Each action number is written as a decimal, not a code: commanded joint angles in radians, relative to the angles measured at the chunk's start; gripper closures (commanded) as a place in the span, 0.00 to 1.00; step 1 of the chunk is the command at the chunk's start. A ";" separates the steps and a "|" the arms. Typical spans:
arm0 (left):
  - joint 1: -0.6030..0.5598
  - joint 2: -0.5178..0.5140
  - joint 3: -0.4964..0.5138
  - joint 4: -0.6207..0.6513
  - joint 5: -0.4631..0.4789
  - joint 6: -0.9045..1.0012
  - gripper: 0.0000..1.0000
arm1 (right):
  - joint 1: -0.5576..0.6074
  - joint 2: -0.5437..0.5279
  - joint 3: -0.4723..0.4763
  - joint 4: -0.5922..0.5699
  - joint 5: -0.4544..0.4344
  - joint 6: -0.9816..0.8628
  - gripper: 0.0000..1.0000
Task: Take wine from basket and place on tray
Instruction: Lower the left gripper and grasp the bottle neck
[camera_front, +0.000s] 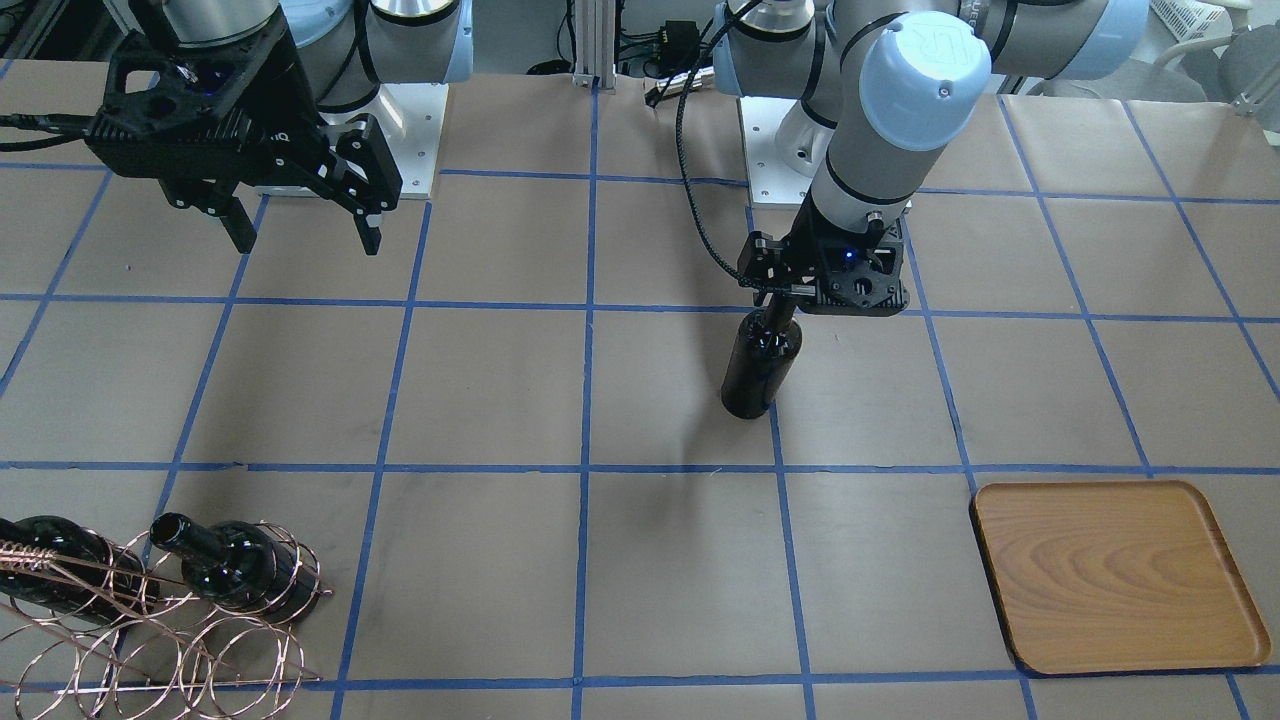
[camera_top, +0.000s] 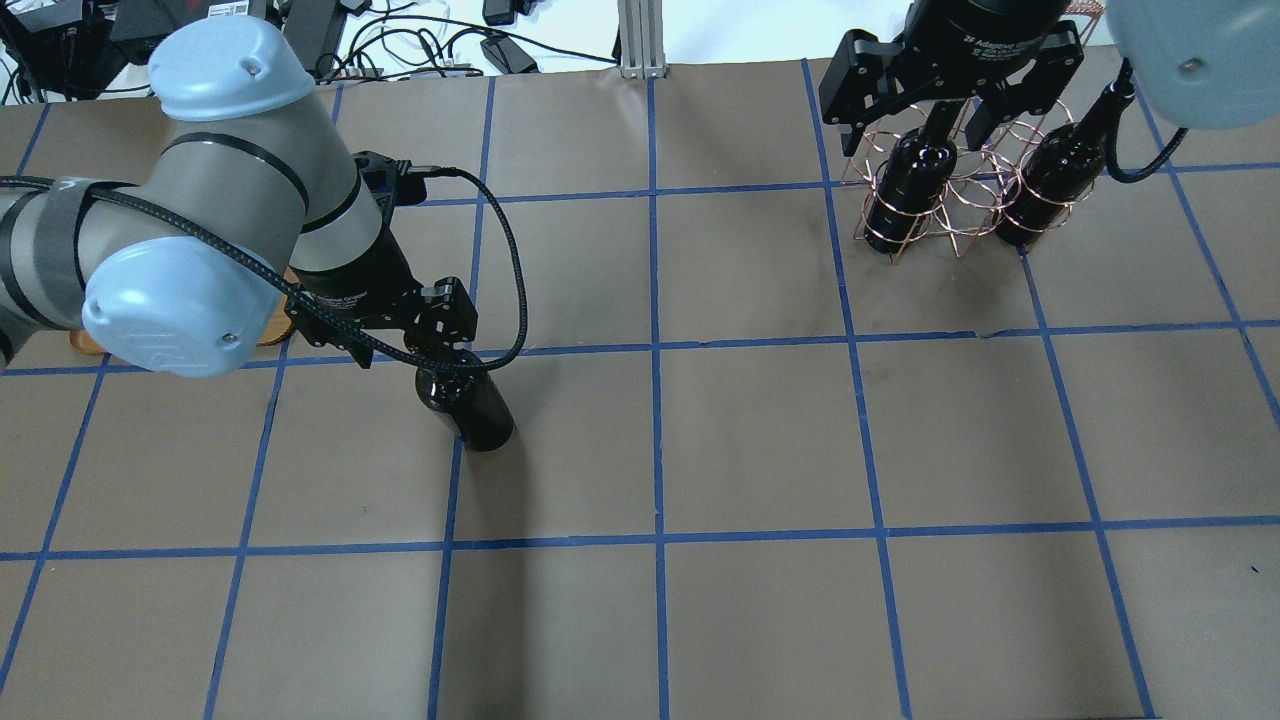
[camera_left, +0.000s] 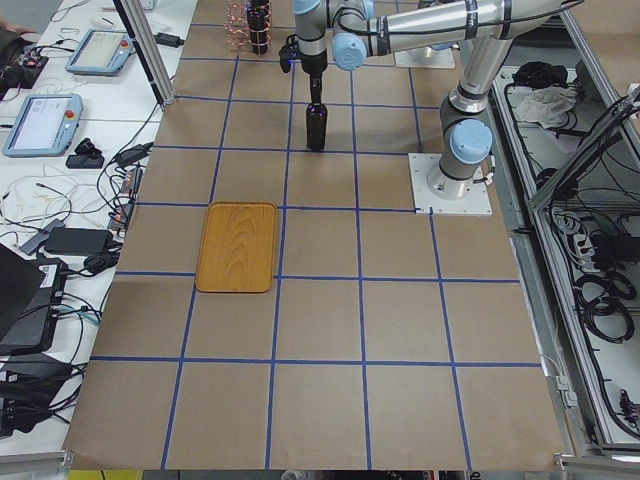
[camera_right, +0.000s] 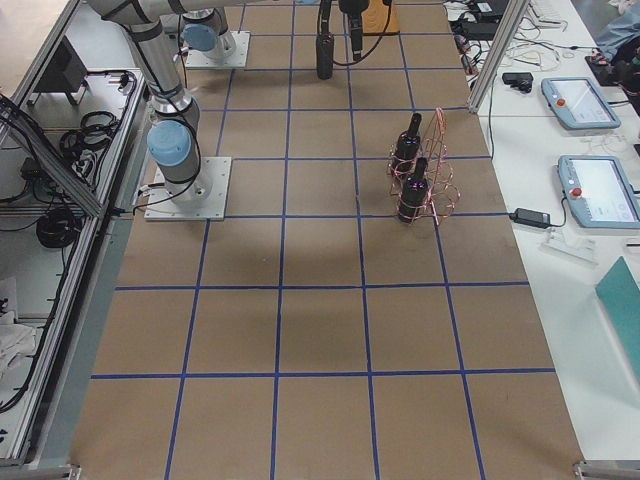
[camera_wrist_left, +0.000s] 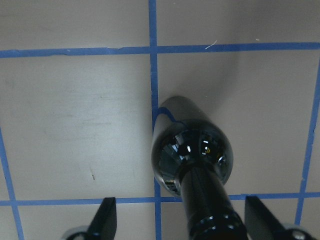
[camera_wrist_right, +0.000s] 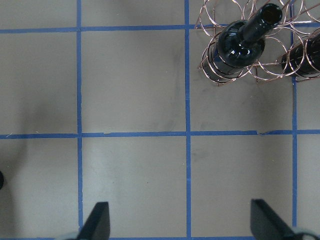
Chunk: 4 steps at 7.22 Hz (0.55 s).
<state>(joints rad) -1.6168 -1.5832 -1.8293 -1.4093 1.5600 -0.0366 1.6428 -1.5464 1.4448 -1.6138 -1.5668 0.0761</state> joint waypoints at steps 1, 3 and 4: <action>0.000 -0.001 0.001 0.000 -0.014 -0.005 0.18 | 0.002 0.000 -0.001 -0.001 0.001 0.001 0.00; 0.000 -0.001 0.002 -0.011 -0.015 -0.023 0.49 | -0.012 0.003 -0.006 -0.011 -0.012 -0.001 0.00; 0.001 -0.001 0.007 -0.014 -0.014 -0.037 0.63 | -0.032 0.003 -0.007 -0.014 -0.016 -0.002 0.00</action>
<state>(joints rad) -1.6166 -1.5845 -1.8263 -1.4183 1.5454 -0.0594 1.6297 -1.5437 1.4400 -1.6231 -1.5772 0.0750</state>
